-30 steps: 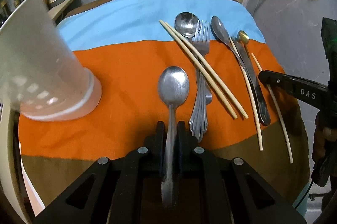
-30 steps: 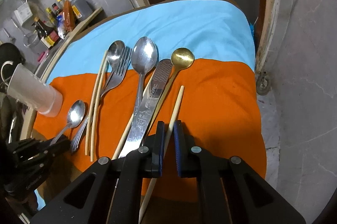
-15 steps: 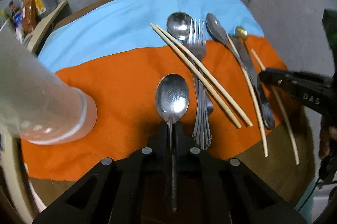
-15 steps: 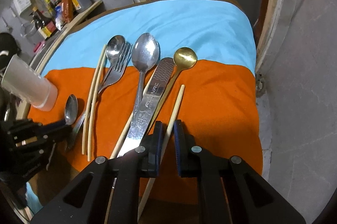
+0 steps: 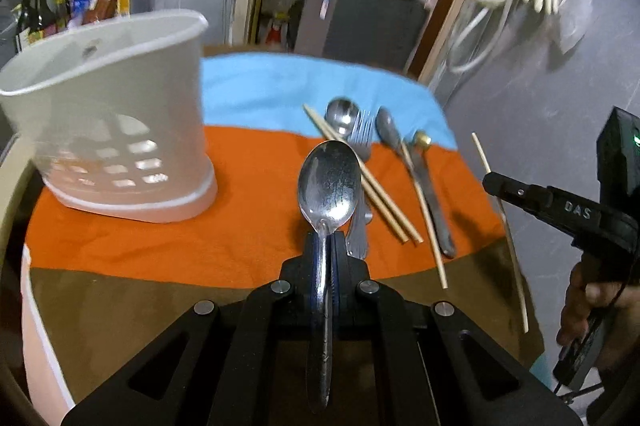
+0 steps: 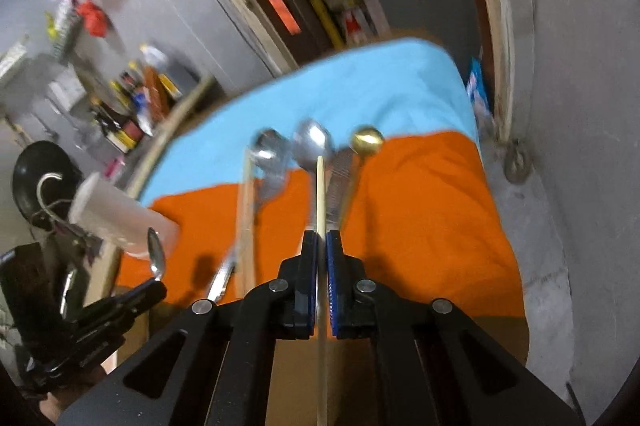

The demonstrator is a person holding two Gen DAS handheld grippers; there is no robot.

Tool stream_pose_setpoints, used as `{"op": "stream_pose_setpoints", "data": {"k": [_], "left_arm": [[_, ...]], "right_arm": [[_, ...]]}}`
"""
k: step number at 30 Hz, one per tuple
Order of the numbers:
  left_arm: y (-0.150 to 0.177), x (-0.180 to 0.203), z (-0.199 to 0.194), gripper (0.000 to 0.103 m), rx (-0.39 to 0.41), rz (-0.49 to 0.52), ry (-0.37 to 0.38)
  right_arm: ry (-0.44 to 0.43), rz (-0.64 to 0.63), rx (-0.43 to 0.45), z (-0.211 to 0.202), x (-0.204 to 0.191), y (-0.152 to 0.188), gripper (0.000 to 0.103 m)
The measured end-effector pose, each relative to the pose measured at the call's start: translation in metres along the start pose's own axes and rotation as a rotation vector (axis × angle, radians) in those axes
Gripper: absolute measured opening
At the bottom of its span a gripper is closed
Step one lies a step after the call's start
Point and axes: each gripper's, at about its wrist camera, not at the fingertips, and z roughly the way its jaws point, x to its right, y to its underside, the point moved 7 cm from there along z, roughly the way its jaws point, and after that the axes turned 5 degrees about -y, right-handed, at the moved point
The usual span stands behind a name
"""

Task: Organize utensils
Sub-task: 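Lift the spoon and chopstick and carry both toward the white basket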

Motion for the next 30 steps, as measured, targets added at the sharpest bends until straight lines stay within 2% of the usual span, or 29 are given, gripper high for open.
{"op": "stream_pose_setpoints", "data": {"k": [4, 9, 16, 23, 30], "left_arm": [[-0.007, 0.000, -0.020, 0.003, 0.071, -0.001, 0.011], [-0.025, -0.006, -0.054, 0.003, 0.166, -0.002, 0.029], [-0.067, -0.036, -0.105, 0.003, 0.287, -0.012, 0.043], [-0.120, -0.095, -0.135, 0.003, 0.410, -0.025, 0.027], [-0.168, -0.180, -0.125, 0.003, 0.530, -0.151, 0.028]], "right_arm": [[-0.023, -0.066, 0.088, -0.016, -0.033, -0.002, 0.003], [-0.114, -0.097, 0.187, -0.031, -0.072, -0.019, 0.003], [-0.266, -0.139, 0.312, -0.034, -0.140, -0.056, 0.003], [-0.396, -0.216, 0.436, -0.013, -0.218, -0.102, 0.003], [-0.460, -0.191, 0.513, 0.029, -0.252, -0.131, 0.003]]}}
